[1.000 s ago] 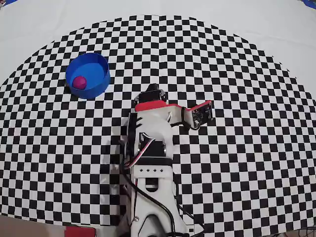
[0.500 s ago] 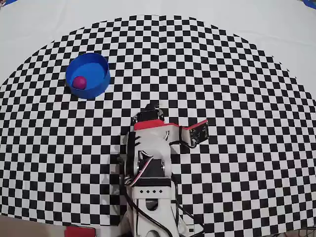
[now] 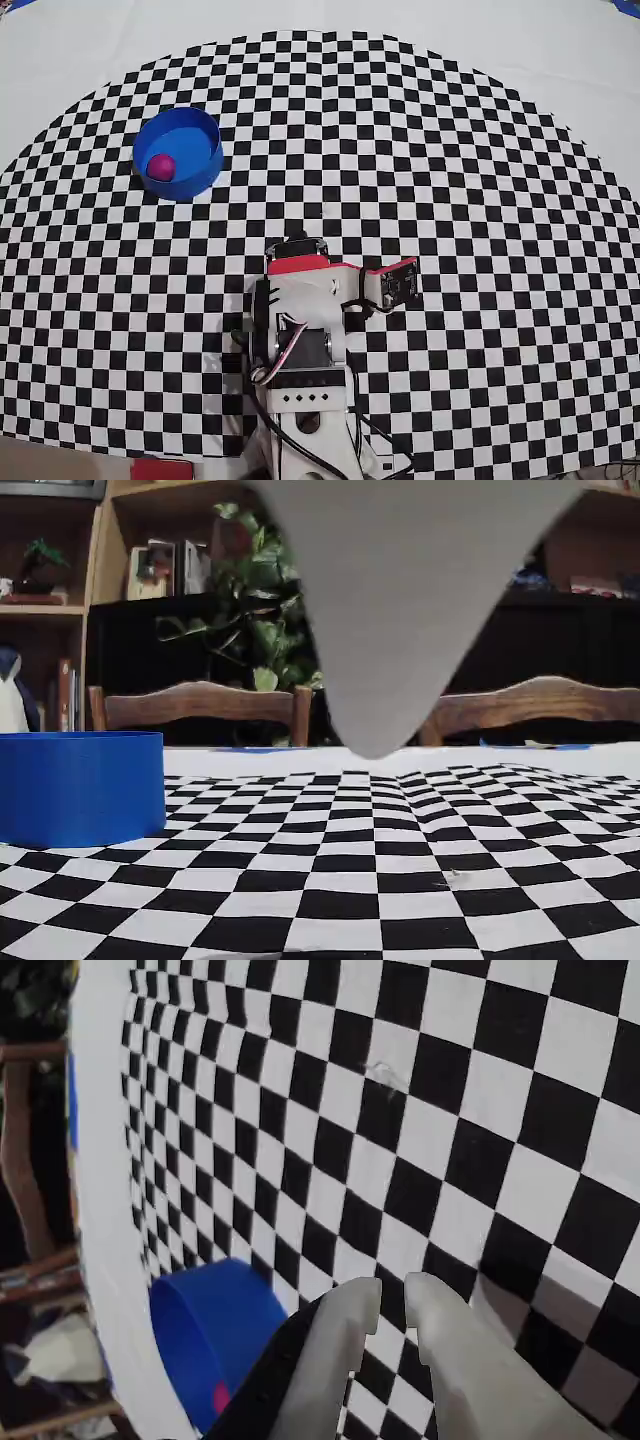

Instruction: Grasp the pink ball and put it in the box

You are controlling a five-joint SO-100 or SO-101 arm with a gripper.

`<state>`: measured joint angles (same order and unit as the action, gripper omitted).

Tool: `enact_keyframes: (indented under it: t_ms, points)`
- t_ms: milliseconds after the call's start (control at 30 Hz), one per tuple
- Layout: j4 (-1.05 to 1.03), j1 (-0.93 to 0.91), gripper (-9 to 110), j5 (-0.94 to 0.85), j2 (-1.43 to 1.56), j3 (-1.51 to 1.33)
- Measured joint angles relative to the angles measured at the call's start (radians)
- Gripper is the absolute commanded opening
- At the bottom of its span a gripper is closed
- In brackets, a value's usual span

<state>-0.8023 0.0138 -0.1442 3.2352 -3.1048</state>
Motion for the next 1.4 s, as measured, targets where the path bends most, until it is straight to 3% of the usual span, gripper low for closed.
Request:
enact_keyframes:
  t_ms: [1400]
  points:
    - [-0.023,0.002,0,0.028,0.0,0.0]
